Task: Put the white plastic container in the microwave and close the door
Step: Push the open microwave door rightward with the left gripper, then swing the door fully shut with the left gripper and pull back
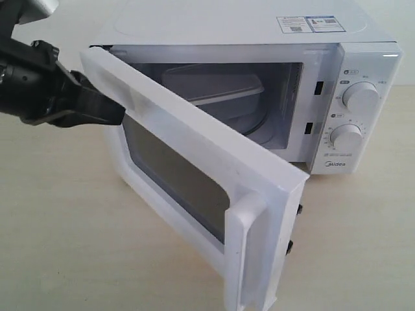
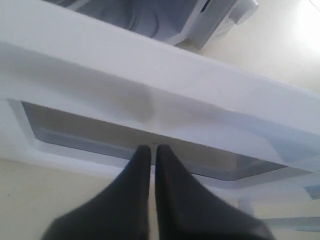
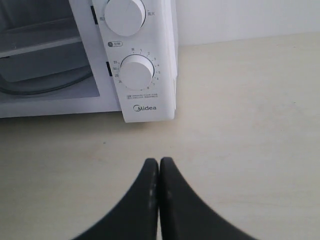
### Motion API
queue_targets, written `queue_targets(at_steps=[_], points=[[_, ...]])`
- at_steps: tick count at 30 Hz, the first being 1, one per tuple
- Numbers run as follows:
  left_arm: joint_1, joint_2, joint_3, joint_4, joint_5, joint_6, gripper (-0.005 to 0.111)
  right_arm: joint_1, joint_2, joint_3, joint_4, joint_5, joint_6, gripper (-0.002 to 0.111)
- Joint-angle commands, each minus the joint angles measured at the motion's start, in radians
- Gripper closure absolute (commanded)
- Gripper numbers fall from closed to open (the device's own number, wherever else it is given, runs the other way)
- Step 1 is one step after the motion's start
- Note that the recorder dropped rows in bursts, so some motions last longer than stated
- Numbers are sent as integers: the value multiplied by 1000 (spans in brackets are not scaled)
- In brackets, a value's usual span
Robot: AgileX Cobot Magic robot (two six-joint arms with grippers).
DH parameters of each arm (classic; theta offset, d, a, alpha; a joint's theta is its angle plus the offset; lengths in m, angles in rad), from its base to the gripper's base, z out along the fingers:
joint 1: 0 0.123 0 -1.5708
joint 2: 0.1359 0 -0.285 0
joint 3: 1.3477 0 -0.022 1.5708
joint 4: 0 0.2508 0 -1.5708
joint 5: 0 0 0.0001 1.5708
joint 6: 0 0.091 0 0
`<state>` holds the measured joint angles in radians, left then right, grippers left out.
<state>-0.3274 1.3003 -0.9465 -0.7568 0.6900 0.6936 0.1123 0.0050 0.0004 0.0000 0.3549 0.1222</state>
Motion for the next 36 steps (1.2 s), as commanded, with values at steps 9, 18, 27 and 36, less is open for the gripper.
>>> queue_targets(at_steps=[9,18,27,36], points=[[-8,71,-100,-65,-10,-21,102,-3,-5,0,-10,-11,-1,108],[-44,97,-100,-39,158,185,102,-3,-5,0,-10,-11,-1,108],[-149,165,-100,-68,-42,212,102,-3,-5,0,-10,-11,-1,108],[-149,218,-137,-109,-152,215,102,-3,-5,0,-10,-11,-1,108]])
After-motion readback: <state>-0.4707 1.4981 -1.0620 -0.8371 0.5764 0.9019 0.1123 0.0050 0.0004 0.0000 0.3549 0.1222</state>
